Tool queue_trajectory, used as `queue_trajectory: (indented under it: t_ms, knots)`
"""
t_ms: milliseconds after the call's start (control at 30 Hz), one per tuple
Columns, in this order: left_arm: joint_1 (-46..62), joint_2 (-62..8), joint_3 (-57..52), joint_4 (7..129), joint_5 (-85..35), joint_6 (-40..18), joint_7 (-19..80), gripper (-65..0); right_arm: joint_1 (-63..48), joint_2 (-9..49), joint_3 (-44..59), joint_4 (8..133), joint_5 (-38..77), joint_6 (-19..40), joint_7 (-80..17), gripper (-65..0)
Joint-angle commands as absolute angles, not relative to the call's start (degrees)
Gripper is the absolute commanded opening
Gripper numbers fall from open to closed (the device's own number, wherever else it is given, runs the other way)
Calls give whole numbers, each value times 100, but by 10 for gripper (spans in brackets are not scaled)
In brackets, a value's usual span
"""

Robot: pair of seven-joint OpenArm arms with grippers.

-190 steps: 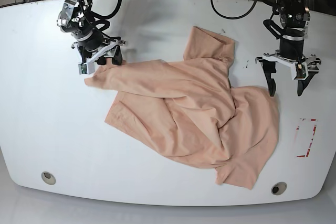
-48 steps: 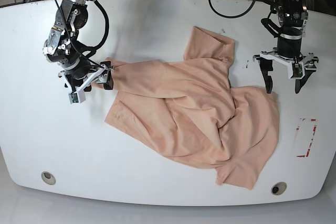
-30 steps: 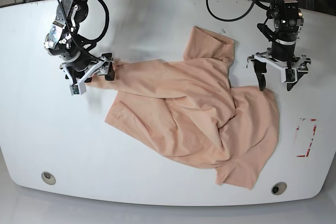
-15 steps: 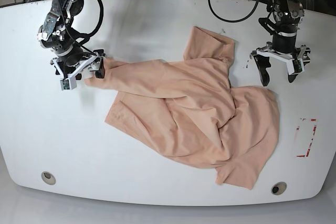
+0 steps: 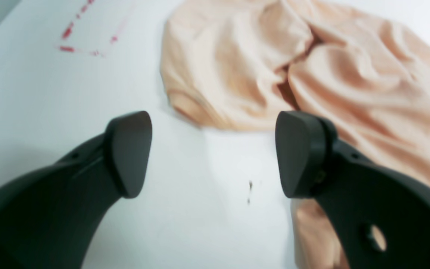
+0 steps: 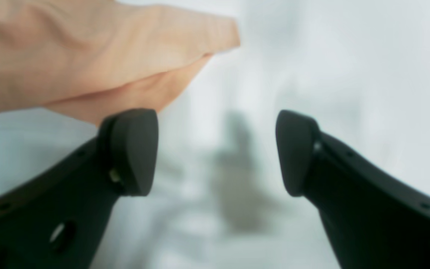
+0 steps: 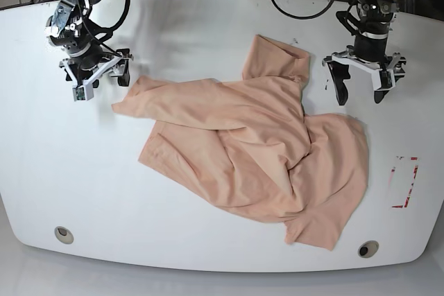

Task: Fold the T-shirt properly

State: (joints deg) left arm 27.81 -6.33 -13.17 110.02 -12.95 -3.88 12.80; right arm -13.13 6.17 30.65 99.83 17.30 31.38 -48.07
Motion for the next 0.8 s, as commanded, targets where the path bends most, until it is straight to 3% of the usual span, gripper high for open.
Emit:
queue_trajectory:
  t_ms: [0, 167, 500, 767]
  knots:
    - [2734, -681, -1294, 11194, -1314, -375, 1082, -161, -1319, 692, 3044, 9966, 1837, 3164, -4661, -179]
    - [2707, -685, -1245, 11173, -1313, -377, 1121, -162, -1357, 719, 2995, 9821, 1829, 3147, -4552, -181]
    - [2685, -481, -1439, 10995, -1503, -400, 1210, -165, -1222, 728, 2864, 9708, 1821, 3125, -4365, -252]
    - [2606, -325, -1607, 10693, -1548, -392, 1271, -165, -1055, 757, 2794, 9720, 1812, 3151, -4368, -204]
